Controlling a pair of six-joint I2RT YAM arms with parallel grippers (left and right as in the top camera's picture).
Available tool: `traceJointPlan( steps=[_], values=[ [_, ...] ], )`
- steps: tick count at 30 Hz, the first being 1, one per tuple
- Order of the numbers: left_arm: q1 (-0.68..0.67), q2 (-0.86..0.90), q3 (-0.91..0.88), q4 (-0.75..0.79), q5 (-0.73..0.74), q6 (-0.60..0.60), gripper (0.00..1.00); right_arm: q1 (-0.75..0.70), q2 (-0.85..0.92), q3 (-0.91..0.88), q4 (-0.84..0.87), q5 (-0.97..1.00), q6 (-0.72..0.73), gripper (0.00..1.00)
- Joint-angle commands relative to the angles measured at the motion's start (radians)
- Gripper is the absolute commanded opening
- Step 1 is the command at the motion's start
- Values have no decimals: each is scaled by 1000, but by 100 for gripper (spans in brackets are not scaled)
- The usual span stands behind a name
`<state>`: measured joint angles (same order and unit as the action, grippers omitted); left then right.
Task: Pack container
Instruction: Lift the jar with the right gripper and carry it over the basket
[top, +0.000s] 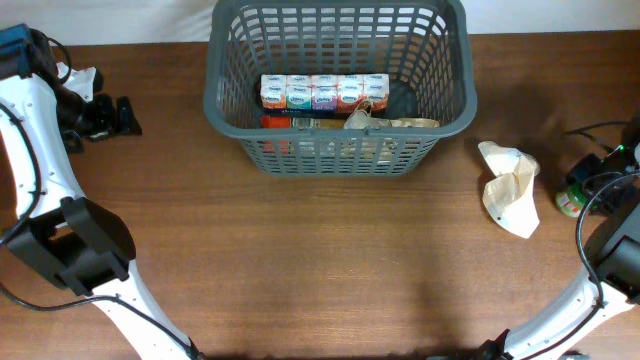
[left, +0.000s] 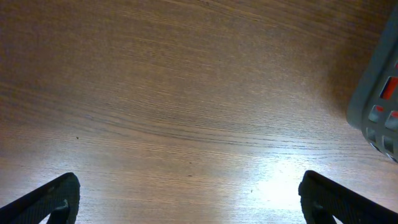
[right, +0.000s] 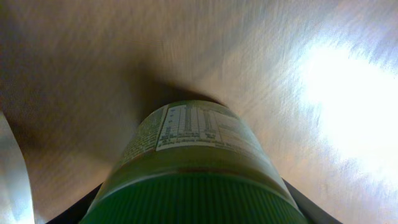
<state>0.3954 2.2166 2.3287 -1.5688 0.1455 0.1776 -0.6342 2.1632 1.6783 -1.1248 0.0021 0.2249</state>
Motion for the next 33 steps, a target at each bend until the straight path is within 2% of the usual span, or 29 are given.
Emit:
traceJointPlan(
  steps=[1, 9, 13, 16, 18, 19, 24, 28, 33],
  values=[
    [5, 6, -5, 2, -4, -8, 99, 0, -25, 97, -67, -93, 2, 4],
    [5, 6, -5, 2, -4, -8, 99, 72, -183, 542, -364, -329, 1, 4],
    [5, 6, -5, 2, -4, -8, 99, 209, -262, 806, -450, -357, 1, 4],
    [5, 6, -5, 2, -4, -8, 99, 361, -299, 937, -450, -357, -7, 4],
    [5, 6, -5, 2, -4, -8, 99, 496, -310, 991, -428, -343, -27, 4],
    [5, 6, -5, 2, -4, -8, 99, 612, -310, 1005, -399, -296, -33, 4],
    [5, 6, -5, 2, -4, -8, 99, 938, -222, 981, -267, -117, -34, 4],
    [5, 6, -5, 2, -4, -8, 99, 1075, -54, 981, -210, -91, -36, 4],
    [5, 6, -5, 2, -4, -8, 99, 1126, 125, 981, -206, -114, -33, 4]
  ],
)
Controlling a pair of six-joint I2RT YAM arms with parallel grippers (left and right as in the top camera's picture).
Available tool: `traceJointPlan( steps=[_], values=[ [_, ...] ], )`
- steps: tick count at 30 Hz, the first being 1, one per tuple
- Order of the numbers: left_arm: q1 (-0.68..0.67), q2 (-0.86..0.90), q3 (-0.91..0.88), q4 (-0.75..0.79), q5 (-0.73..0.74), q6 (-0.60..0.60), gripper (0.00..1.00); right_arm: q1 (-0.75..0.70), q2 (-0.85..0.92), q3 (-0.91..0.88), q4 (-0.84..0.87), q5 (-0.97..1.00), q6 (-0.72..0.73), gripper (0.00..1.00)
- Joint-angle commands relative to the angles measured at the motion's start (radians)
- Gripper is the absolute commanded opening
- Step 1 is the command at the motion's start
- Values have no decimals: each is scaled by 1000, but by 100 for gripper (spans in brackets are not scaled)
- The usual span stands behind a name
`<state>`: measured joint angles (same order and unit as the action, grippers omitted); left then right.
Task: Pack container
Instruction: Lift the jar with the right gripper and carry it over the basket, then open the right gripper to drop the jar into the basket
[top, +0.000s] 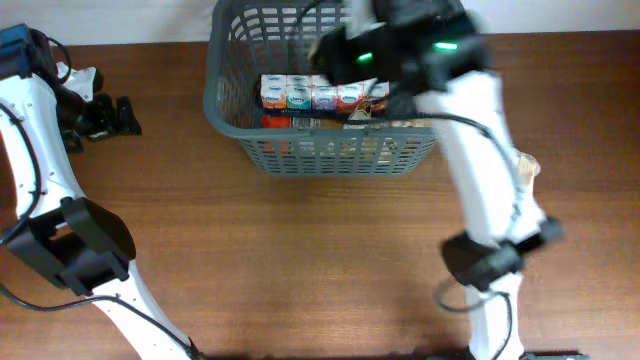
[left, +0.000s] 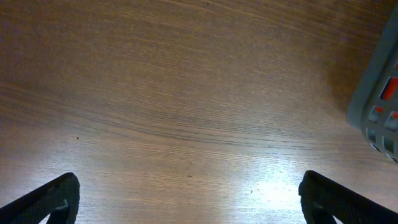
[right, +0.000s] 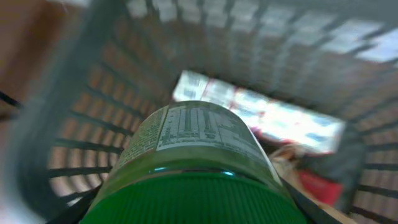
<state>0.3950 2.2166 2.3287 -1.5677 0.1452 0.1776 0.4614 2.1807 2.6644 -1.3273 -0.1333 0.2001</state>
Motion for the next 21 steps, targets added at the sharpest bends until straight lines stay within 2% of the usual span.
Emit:
traceJointPlan(
  steps=[1, 11, 12, 13, 14, 17, 21],
  values=[
    [5, 6, -5, 1, -3, -8, 99, 32, 125, -5, -4, 16, -8, 4],
    [5, 6, -5, 1, -3, -8, 99, 35, 262, -7, -14, -20, -8, 5],
    [5, 6, -5, 1, -3, -8, 99, 35, 263, -7, -14, -19, -9, 20],
    [5, 6, -5, 1, -3, -8, 99, 35, 262, -7, -14, -20, -21, 95],
    [5, 6, -5, 1, -3, -8, 99, 35, 262, -6, -16, -20, -49, 98],
    [5, 6, -5, 1, -3, -8, 99, 31, 239, 12, -37, -9, -134, 98],
    [5, 6, -5, 1, -3, -8, 99, 11, 166, 78, -76, 80, -144, 99]
  ],
)
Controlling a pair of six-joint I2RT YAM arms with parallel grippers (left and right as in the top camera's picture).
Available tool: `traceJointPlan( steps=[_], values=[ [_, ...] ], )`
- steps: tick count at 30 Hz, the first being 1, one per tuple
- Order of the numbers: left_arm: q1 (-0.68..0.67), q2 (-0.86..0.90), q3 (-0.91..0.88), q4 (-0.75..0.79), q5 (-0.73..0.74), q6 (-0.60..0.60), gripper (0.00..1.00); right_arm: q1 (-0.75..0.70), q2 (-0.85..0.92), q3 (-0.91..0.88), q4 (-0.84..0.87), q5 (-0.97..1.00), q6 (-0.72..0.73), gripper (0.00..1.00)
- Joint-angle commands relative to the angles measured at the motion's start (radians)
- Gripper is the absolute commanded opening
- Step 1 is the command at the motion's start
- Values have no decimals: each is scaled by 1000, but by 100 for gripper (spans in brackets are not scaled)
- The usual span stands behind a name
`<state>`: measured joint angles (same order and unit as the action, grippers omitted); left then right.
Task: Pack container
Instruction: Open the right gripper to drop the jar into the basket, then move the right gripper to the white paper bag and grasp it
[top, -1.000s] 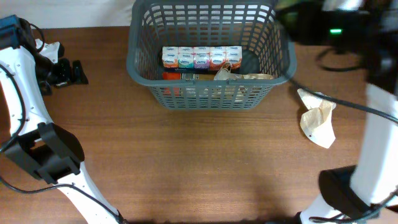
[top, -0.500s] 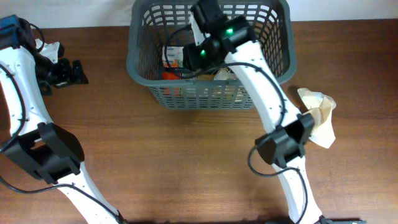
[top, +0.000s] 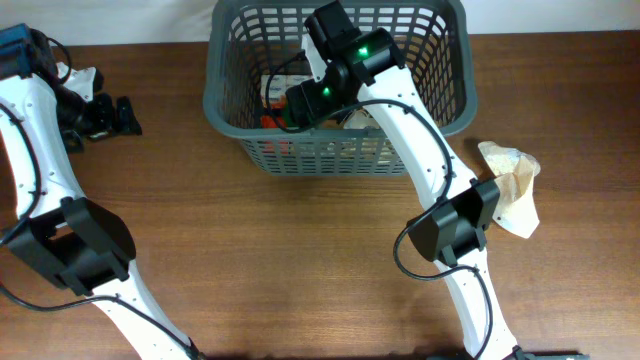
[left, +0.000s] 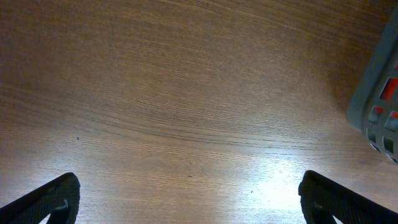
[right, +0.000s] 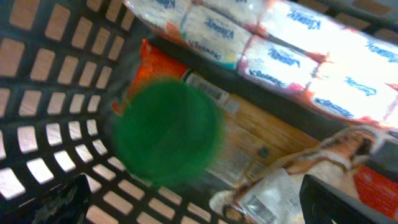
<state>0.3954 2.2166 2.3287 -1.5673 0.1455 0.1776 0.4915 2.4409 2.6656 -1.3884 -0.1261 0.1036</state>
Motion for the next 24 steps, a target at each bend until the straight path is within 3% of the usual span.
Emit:
traceJointPlan(
  steps=[1, 11, 17, 21, 24],
  values=[
    [5, 6, -5, 0, -4, -8, 99, -28, -119, 105, -31, 102, -48, 99],
    [5, 6, -5, 0, -4, -8, 99, -225, -435, 314, -225, 461, -43, 97],
    [5, 6, -5, 0, -4, -8, 99, -550, -586, 312, -233, 460, 4, 95],
    [5, 6, -5, 0, -4, -8, 99, -826, -567, 259, -255, 359, 93, 95],
    [5, 6, -5, 0, -4, -8, 99, -941, -534, 129, -249, 255, 84, 95]
  ],
)
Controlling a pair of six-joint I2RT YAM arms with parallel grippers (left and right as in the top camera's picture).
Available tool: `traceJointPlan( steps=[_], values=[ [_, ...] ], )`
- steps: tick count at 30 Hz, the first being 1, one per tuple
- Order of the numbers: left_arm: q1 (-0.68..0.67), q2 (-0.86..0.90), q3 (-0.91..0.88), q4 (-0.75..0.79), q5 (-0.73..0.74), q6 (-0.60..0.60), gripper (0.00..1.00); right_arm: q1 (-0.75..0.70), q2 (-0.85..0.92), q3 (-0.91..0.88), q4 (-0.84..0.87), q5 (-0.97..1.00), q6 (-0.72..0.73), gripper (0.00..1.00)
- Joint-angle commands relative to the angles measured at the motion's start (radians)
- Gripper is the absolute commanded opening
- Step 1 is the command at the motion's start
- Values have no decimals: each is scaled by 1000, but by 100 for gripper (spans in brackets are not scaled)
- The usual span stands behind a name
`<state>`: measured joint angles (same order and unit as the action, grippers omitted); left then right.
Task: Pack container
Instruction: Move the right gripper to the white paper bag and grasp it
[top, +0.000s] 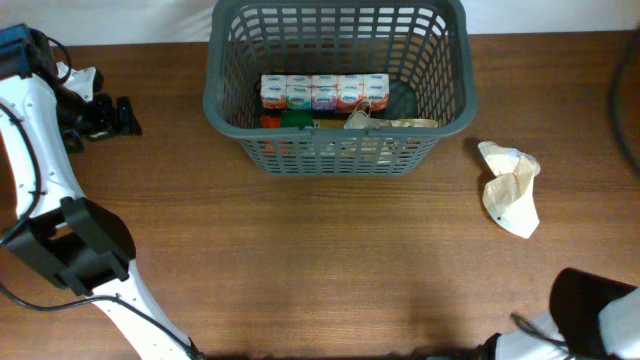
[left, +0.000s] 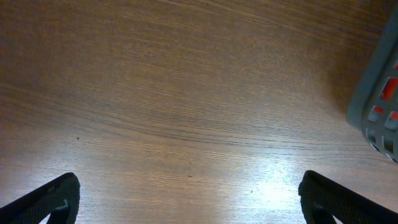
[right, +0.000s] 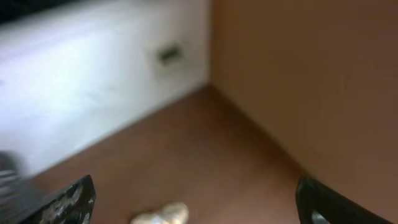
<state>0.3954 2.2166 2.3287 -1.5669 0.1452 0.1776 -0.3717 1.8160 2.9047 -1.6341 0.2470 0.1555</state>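
The grey plastic basket (top: 338, 85) stands at the back middle of the table. In it lie a row of tissue packs (top: 324, 91), a green-capped bottle (top: 295, 120) at front left, and a brown paper packet (top: 400, 124). A crumpled cream bag (top: 510, 188) rests on the table to the basket's right, and shows blurred in the right wrist view (right: 158, 214). My left gripper (top: 125, 117) (left: 189, 193) hovers open over bare table at the far left. My right gripper (right: 193, 199) is open and empty, out of the overhead view, tilted toward a white wall.
The basket's corner (left: 379, 106) edges into the left wrist view at the right. The right arm's base (top: 600, 310) sits at the table's front right corner. A cable (top: 625, 100) hangs along the right edge.
My right arm has left the basket and gone out of the overhead view toward the right. The green bottle now lies still in the basket's front left. The left arm has not moved.
My right gripper was shut on the green bottle at the table's right edge. Then it held the bottle over the basket. Then it was open inside the basket with the bottle loose. Now it is away and the bottle stays in the basket.
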Motion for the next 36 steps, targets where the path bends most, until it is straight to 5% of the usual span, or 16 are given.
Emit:
traceJointPlan(
  steps=[1, 10, 30, 36],
  values=[
    [5, 6, -5, 0, -3, -8, 99, -102, 104, -177, -4, -157, 14, 95],
    [5, 6, -5, 0, -3, -8, 99, -97, 142, -826, 187, -408, -174, 94],
    [5, 6, -5, 0, -3, -8, 99, -53, 143, -1474, 602, -485, -226, 93],
    [5, 6, -5, 0, -3, -8, 99, -53, 143, -1534, 641, -507, -226, 54]
  ],
)
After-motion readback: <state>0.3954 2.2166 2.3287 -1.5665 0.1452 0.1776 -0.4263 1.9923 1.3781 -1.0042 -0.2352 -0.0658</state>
